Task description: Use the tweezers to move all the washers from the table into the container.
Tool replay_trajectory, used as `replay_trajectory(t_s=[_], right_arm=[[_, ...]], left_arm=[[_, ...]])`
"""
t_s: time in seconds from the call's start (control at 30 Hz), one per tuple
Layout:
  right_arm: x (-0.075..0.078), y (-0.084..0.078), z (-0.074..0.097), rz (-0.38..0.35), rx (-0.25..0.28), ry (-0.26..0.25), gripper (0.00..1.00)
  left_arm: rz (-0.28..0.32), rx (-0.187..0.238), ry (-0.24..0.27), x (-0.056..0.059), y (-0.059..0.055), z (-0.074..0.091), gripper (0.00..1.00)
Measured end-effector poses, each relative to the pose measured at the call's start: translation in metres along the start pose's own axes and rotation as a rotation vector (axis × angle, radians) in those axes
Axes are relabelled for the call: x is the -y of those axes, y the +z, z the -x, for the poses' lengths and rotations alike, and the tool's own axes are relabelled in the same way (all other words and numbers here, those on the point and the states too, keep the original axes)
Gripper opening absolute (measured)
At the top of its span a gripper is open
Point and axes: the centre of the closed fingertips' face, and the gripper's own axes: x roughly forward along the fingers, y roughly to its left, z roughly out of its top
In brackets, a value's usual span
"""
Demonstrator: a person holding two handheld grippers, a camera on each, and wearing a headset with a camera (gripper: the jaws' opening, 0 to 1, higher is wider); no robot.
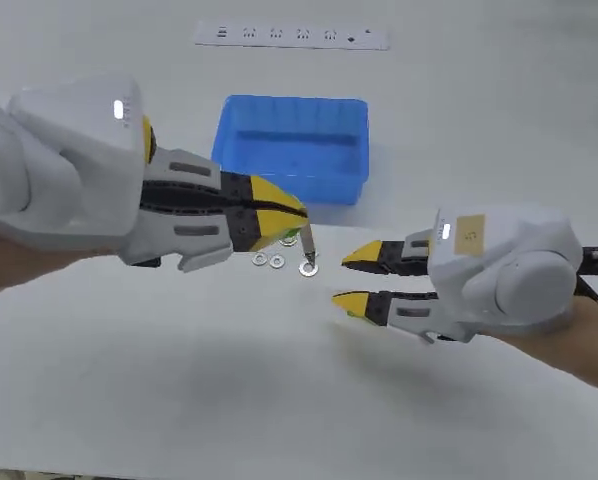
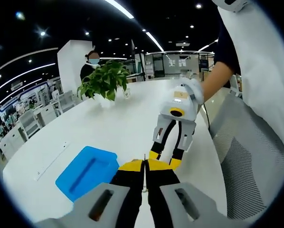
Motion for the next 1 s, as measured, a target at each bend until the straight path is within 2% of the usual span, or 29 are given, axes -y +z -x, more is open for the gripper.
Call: replay_trajectory(t_s=[0.27,0.43,0.63,0.9,0.93,1.0], right_arm=[[0.000,-0.008,0.001,-0.022,-0.012,0.003,0.25],[0.001,-0.011,0.000,-0.034,-0.017,0.011,0.29],[0.000,-0.012,-0.001,-0.048,-0.020,0.012,0.29],[0.000,-0.009,-0.004,-0.051,-0.022,0.018,0.30],[0.001,-0.007,-0.006,-0.051,-0.019,0.021,0.30],[0.004,-0.001,-0.010,-0.049,-0.009,0.025,0.30]], left_arm=[[0.012,-0.041,-0.033,0.004,-0.012,-0.005,0.04],[0.006,-0.047,-0.033,0.004,-0.013,-0.006,0.04],[0.017,-0.059,-0.051,0.004,-0.017,-0.008,0.04],[0.029,-0.061,-0.075,0.004,-0.016,-0.008,0.04],[0.042,-0.064,-0.098,0.006,-0.016,-0.009,0.04],[0.003,-0.098,-0.139,0.009,-0.018,-0.008,0.04]])
